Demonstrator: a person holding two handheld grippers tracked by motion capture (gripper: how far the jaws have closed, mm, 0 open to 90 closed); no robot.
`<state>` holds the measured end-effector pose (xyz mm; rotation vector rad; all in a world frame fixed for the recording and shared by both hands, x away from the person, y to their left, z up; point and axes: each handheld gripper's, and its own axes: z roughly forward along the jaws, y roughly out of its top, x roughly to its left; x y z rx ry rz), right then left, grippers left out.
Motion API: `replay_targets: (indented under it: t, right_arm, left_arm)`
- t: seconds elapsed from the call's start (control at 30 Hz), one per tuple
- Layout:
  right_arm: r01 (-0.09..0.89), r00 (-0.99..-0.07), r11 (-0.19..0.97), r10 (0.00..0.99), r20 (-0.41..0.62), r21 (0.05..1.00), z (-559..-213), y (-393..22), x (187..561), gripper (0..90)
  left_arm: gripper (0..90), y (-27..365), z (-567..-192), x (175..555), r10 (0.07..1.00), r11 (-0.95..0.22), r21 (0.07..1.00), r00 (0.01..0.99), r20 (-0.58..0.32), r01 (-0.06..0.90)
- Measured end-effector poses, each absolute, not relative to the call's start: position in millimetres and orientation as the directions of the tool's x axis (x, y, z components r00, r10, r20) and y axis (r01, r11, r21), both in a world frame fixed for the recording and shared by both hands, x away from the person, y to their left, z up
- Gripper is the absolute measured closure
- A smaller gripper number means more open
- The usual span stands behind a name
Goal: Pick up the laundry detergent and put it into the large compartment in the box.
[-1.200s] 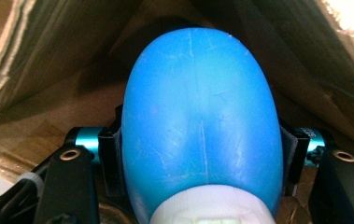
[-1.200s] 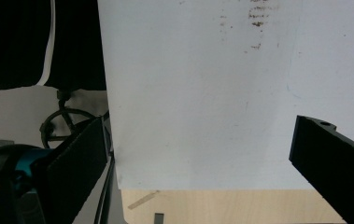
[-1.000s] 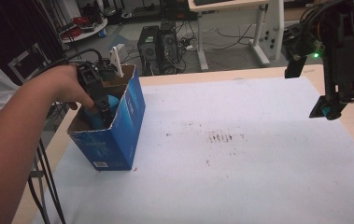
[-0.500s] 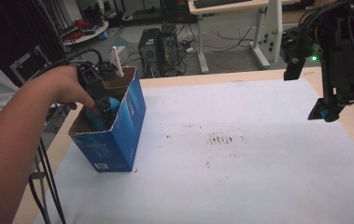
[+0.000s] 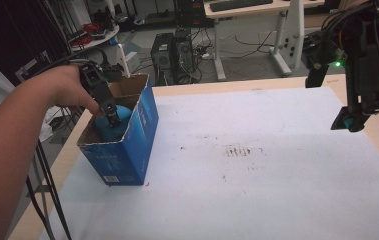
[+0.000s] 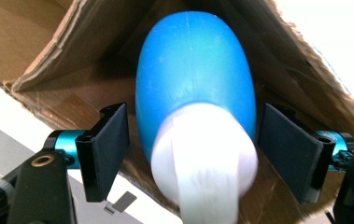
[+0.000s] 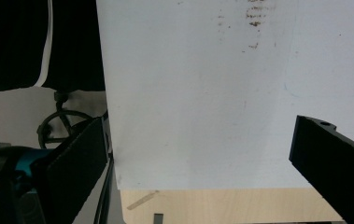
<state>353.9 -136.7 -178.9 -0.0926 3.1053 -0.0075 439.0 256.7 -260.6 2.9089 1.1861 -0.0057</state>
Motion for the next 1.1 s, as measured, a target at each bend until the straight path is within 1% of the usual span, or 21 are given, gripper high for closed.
replay_targets:
  t: [0.13, 0.17, 0.3, 0.67, 0.73, 0.97, 1.1]
  right_arm:
    - [-0.062, -0.998, 0.998, -0.062, -0.033, -0.005, -178.8, -136.8, 354.0, 3.5]
    - [-0.062, -0.998, 0.998, -0.062, -0.033, -0.004, -178.8, -136.9, 354.0, 3.5]
    - [-0.060, -0.998, 0.998, -0.060, -0.033, -0.006, -178.8, -137.3, 353.8, 3.5]
    - [-0.061, -0.998, 0.998, -0.061, -0.031, -0.003, -178.6, -138.6, 354.6, 3.5]
    - [-0.062, -0.998, 0.998, -0.062, -0.031, -0.002, -178.6, -138.6, 355.1, 3.5]
    - [-0.061, -0.998, 0.998, -0.061, -0.027, -0.003, -179.0, -138.9, 355.7, 3.5]
    - [-0.055, -0.998, 0.998, -0.055, -0.025, -0.009, -179.7, -138.9, 355.9, 3.5]
  left_arm:
    - [22.7, 255.9, -252.5, 436.2, 0.701, -0.713, 0.006, 0.713, -0.004, 0.701]
    - [20.6, 255.4, -250.1, 435.7, 0.698, -0.716, 0.003, 0.716, -0.002, 0.698]
    - [16.8, 251.1, -240.1, 431.5, 0.684, -0.730, 0.014, 0.730, 0.013, 0.683]
    - [14.5, 232.8, -219.7, 423.9, 0.624, -0.782, 0.027, 0.781, 0.026, 0.623]
    - [11.3, 227.8, -217.9, 423.4, 0.611, -0.792, 0.024, 0.791, 0.038, 0.611]
    - [9.2, 210.0, -213.4, 420.4, 0.551, -0.835, 0.024, 0.834, 0.025, 0.550]
    - [9.2, 202.2, -212.1, 419.4, 0.529, -0.848, 0.045, 0.848, 0.013, 0.528]
